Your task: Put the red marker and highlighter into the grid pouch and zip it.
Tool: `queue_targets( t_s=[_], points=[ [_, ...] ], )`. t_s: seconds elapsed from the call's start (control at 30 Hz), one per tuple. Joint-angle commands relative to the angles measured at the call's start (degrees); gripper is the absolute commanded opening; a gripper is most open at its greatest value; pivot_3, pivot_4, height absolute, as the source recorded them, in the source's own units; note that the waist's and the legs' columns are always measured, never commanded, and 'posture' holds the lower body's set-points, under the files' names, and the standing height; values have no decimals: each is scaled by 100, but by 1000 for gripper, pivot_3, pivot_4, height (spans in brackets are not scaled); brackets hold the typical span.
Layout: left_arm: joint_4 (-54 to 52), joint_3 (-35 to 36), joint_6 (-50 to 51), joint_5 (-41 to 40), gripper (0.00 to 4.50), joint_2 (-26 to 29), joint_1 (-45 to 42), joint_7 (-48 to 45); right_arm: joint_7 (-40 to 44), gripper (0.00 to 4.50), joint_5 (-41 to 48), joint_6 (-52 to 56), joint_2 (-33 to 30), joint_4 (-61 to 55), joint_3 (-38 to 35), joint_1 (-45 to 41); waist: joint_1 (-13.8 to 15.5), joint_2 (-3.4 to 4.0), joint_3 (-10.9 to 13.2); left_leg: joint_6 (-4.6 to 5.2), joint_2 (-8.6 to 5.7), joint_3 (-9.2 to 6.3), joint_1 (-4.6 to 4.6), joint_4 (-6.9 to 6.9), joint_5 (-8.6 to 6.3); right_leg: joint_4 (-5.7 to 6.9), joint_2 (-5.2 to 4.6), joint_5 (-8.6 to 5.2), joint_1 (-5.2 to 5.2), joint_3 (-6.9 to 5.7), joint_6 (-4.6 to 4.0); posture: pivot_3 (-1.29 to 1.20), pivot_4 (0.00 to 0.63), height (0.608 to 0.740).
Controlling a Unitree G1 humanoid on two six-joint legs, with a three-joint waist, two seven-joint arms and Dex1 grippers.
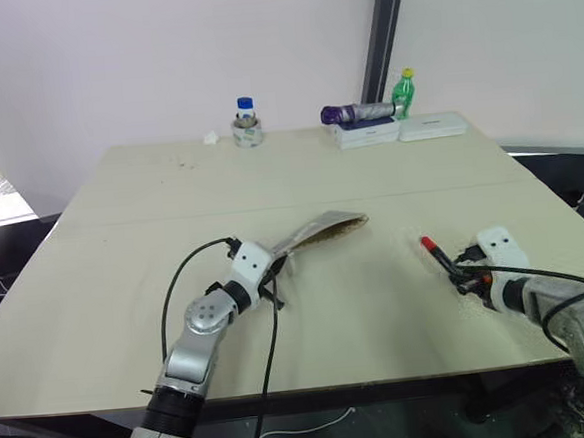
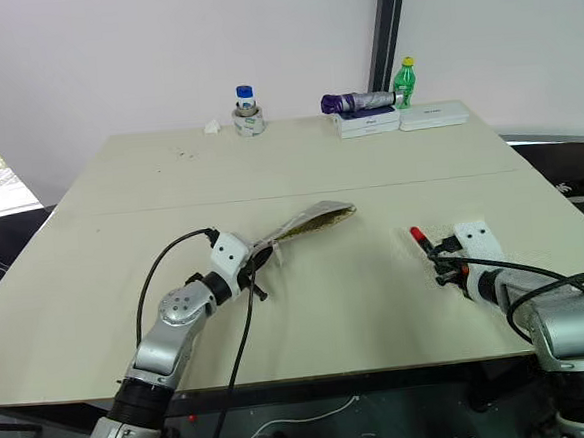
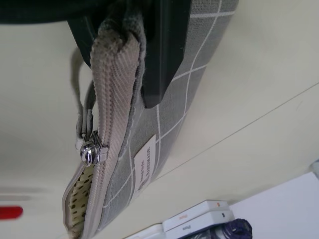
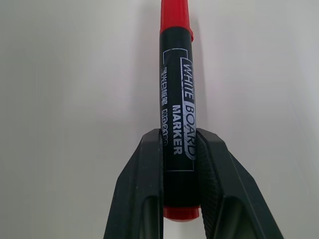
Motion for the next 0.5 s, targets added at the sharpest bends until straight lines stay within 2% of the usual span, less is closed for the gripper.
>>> queue_targets(
  t_s=[0.03,0.17,0.5],
  points=[
    [-221,29,-94,-115,0,11,-53,-63,742,349,117,-693,-481,-1002,192,-39,-4,0,0,0,0,1,0,0,0,0,0,0,0,0,0,0,150,740],
    [-198,6,-144,-115,0,12,-79,-124,1151,349,297,-759,-761,-1475,374,-182,4,-3,1,0,2,-2,0,3,0,-3,0,0,7,-5,1,0,150,740],
    [-275,-180,-389,32,0,128,-53,-261,1081,349,-87,-805,-783,-1204,943,-492,18,-4,1,0,5,-4,-2,6,0,-3,-4,-1,6,-4,0,0,150,740]
  ],
)
